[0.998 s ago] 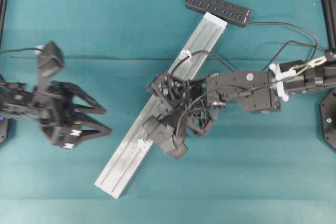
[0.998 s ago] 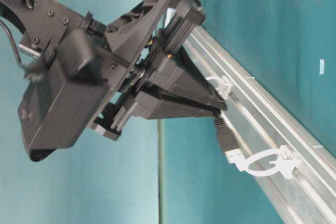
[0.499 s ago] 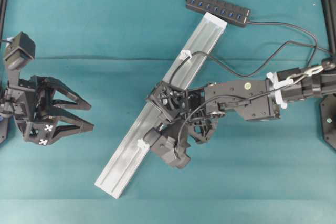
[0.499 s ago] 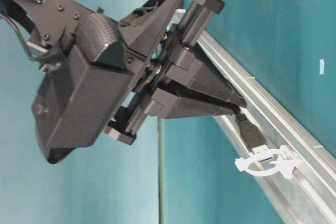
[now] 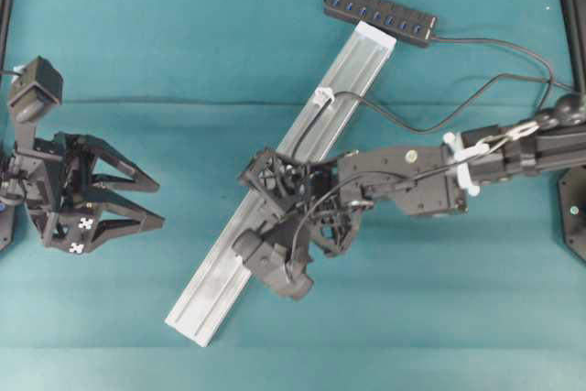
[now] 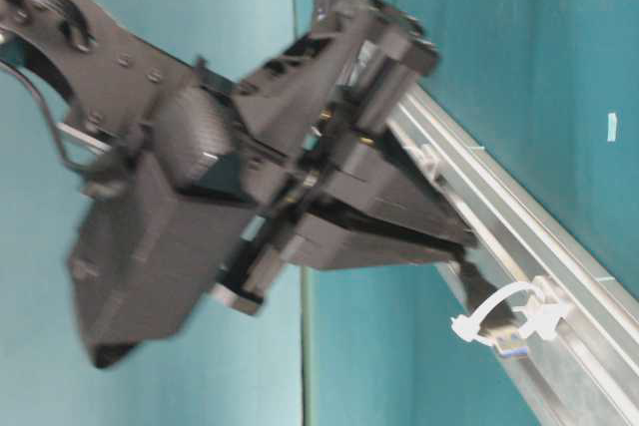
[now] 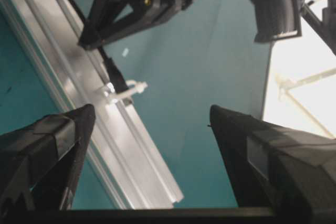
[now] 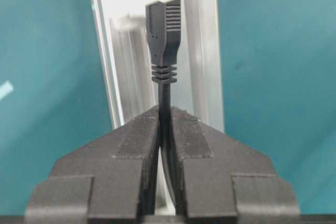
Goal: Pass the USB cable through three rings with both arms.
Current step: 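Release with the left gripper and regrasp the plug with the right gripper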
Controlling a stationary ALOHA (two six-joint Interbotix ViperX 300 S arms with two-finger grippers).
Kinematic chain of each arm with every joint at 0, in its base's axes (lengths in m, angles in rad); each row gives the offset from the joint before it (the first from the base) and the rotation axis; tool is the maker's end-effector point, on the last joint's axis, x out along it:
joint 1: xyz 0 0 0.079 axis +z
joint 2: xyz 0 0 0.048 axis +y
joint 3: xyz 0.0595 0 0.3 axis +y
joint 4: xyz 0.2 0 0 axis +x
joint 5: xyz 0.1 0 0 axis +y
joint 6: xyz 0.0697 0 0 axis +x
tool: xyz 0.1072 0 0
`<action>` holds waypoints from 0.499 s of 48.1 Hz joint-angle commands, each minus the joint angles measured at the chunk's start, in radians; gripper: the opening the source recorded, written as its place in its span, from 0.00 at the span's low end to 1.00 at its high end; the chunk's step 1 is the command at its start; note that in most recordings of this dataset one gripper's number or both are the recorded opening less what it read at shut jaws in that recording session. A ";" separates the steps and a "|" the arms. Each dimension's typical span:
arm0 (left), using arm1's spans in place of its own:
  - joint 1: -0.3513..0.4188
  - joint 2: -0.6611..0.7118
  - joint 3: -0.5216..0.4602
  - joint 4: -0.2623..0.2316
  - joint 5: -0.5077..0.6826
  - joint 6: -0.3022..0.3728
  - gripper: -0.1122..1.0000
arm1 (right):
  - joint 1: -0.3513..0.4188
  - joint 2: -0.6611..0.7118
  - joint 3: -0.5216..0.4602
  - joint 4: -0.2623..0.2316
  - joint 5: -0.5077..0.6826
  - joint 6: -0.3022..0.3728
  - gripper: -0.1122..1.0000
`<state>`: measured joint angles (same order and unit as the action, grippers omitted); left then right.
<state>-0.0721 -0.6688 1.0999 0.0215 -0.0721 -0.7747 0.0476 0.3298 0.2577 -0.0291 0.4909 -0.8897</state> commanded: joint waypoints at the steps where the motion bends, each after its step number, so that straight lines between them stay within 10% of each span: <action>1: -0.003 -0.003 -0.014 0.002 -0.008 0.002 0.95 | 0.028 0.014 -0.020 0.018 -0.009 -0.003 0.17; 24: -0.049 0.029 -0.015 0.002 -0.008 -0.020 0.95 | 0.049 0.021 -0.043 0.071 -0.014 0.005 0.17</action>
<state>-0.1012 -0.6565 1.0999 0.0215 -0.0721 -0.7900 0.0859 0.3451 0.2255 0.0337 0.4863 -0.8882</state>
